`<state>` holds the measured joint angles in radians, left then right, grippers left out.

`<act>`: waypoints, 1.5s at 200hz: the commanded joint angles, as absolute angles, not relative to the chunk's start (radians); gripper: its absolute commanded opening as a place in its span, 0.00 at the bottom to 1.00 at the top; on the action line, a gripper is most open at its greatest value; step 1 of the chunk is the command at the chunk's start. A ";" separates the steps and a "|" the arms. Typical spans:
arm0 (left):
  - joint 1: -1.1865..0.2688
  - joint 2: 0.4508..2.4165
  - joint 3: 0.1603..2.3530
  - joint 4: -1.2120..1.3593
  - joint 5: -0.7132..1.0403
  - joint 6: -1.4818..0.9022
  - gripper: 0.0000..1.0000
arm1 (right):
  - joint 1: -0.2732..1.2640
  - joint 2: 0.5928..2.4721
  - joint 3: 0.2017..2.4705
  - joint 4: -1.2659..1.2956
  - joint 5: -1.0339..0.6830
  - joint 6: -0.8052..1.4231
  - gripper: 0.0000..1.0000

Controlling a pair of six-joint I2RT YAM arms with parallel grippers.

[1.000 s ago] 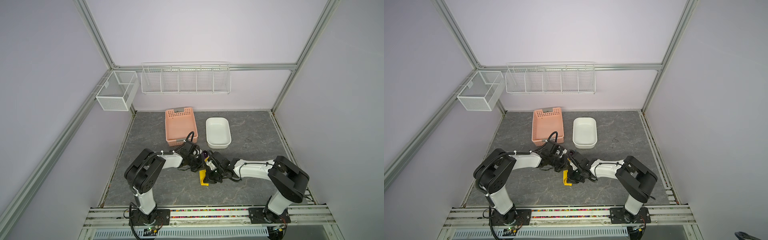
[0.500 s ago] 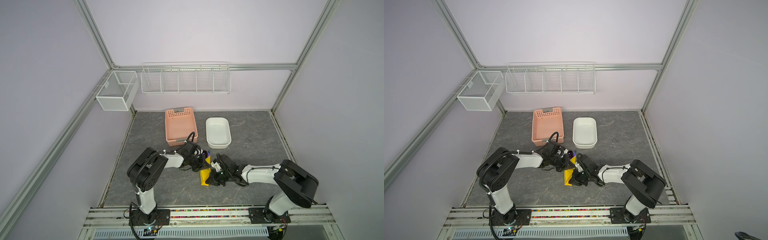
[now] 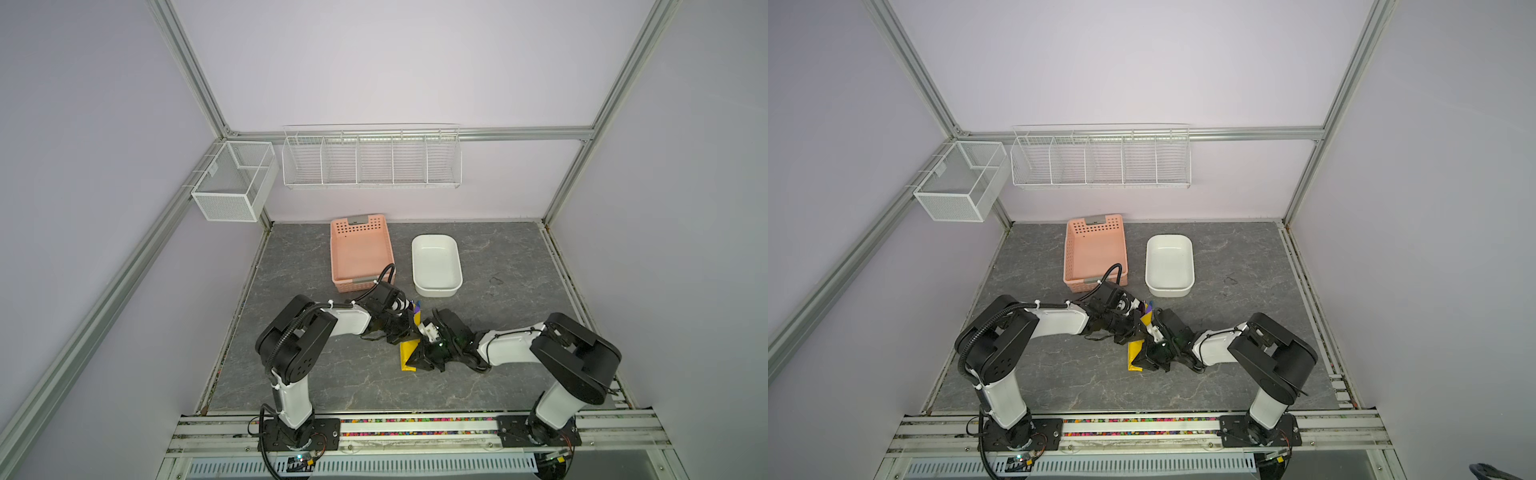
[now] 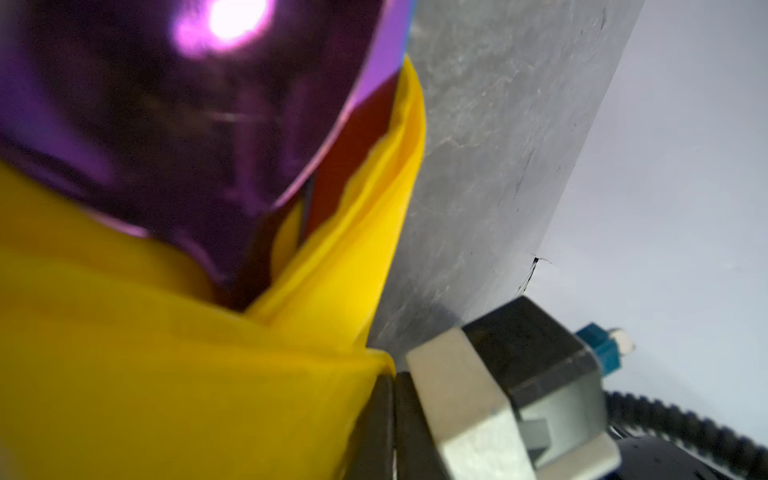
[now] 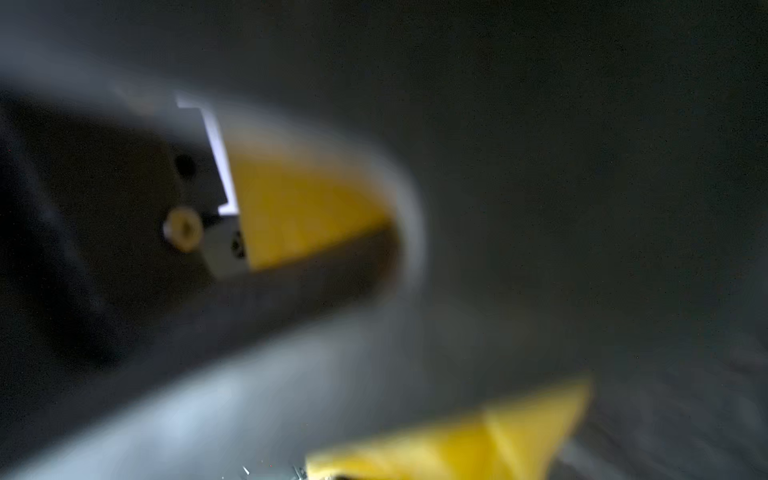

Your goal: Place the utensils on the paper napkin and roll it up

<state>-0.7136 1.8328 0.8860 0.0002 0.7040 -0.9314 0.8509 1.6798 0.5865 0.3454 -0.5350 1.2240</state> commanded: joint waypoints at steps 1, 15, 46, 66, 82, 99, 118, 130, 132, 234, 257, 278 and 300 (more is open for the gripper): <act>-0.735 1.841 0.944 -0.006 0.722 -0.904 0.00 | 0.849 1.654 0.559 0.296 -0.512 1.246 0.07; -0.741 1.859 0.955 -0.014 0.728 -0.897 0.00 | 0.849 1.635 0.560 0.275 -0.505 1.238 0.07; -0.748 1.887 0.975 -0.040 0.730 -0.875 0.00 | 0.846 1.611 0.552 0.260 -0.502 1.238 0.07; -0.749 1.900 0.989 -0.064 0.730 -0.855 0.00 | 0.847 1.592 0.543 0.247 -0.500 1.237 0.07; -0.748 1.906 0.995 -0.077 0.730 -0.845 0.00 | 0.844 1.564 0.535 0.212 -0.494 1.230 0.07; -0.749 1.910 0.997 -0.080 0.732 -0.838 0.00 | 0.837 1.524 0.524 0.159 -0.481 1.216 0.07; -0.748 1.913 0.997 -0.083 0.740 -0.831 0.00 | 0.815 1.475 0.510 0.101 -0.469 1.195 0.07; -0.749 1.914 0.997 -0.084 0.748 -0.823 0.00 | 0.792 1.440 0.503 0.058 -0.463 1.175 0.07; -0.749 1.913 0.997 -0.084 0.751 -0.822 0.00 | 0.786 1.438 0.502 0.051 -0.461 1.172 0.07; -0.749 1.921 0.991 -0.032 0.812 -0.825 0.00 | 0.607 1.386 0.523 -0.052 -0.496 1.020 0.16; -0.749 1.920 0.970 0.048 0.828 -0.885 0.00 | 0.607 1.406 0.526 0.000 -0.507 1.029 0.20; -0.750 1.925 0.966 0.080 0.832 -0.908 0.00 | 0.606 1.425 0.532 0.045 -0.522 1.039 0.24; -0.749 1.927 0.965 0.083 0.830 -0.910 0.00 | 0.606 1.436 0.533 0.086 -0.531 1.052 0.28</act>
<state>-0.7422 1.9079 0.9745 0.0334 0.8135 -0.8814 0.6102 1.4200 0.5182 0.0151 -0.5041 1.0389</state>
